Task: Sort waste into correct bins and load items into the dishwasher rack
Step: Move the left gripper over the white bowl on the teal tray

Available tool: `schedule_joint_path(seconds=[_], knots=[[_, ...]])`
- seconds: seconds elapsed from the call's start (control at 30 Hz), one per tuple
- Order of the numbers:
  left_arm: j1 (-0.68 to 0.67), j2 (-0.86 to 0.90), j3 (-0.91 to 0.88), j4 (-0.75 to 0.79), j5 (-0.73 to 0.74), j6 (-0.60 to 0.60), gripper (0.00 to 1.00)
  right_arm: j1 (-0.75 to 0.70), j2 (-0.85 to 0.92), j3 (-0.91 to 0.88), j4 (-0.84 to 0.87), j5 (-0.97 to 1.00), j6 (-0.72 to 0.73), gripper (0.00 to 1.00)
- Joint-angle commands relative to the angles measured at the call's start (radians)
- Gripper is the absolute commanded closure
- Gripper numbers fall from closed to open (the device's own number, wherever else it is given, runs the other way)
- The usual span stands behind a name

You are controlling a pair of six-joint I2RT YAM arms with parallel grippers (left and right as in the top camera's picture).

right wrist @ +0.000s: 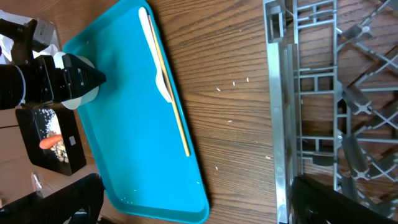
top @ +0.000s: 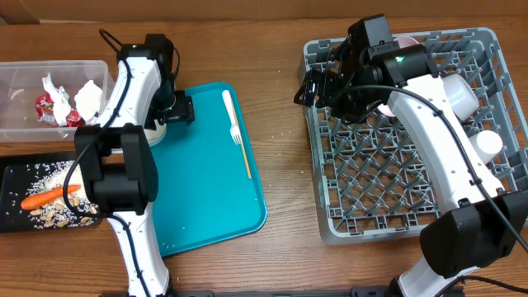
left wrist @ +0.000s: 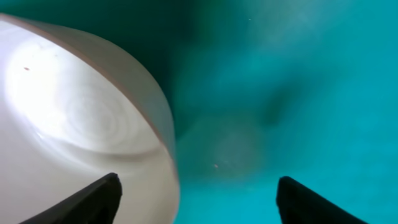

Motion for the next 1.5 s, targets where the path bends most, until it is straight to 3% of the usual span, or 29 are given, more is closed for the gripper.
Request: schedule_joint_path(seconds=[0.0,0.07,0.27,0.43,0.6,0.73,0.8,0.97,1.2,1.4,1.47], knots=[[-0.002,0.021,-0.006,-0.001,-0.039,0.021,0.27,0.004,-0.032,0.031,0.002,0.013,0.005,0.0],[-0.005,0.021,-0.01,0.0,-0.038,0.02,0.32,0.004,-0.032,0.031,0.001,0.013,0.005,0.0],[-0.014,0.022,-0.064,0.051,-0.039,0.021,0.34,0.004,-0.032,0.031,-0.013,0.013,0.005,0.0],[-0.014,0.021,-0.101,0.067,-0.039,0.02,0.5,0.004,-0.032,0.031,-0.015,0.014,-0.003,0.0],[-0.014,0.007,-0.1,0.048,-0.028,0.019,0.55,0.004,-0.032,0.031,-0.011,0.024,-0.002,0.0],[-0.029,-0.006,-0.1,0.028,0.013,0.02,0.78,0.004,-0.032,0.031,-0.003,0.024,-0.002,0.0],[-0.043,-0.01,-0.1,0.018,0.036,0.02,0.84,0.004,-0.032,0.031,0.002,0.024,-0.002,0.0],[-0.105,-0.018,-0.1,0.008,0.083,0.019,0.82,0.004,-0.032,0.031,0.005,0.024,-0.002,0.0],[-0.201,-0.081,-0.093,0.006,0.092,0.017,0.69,0.004,-0.032,0.031,0.013,0.024,-0.002,0.0],[-0.21,-0.204,-0.081,0.003,0.091,-0.011,0.35,0.004,-0.032,0.031,0.014,0.024,-0.002,0.0],[-0.193,-0.244,-0.081,0.0,0.08,-0.011,0.31,0.004,-0.032,0.031,0.014,0.024,-0.002,0.0]])
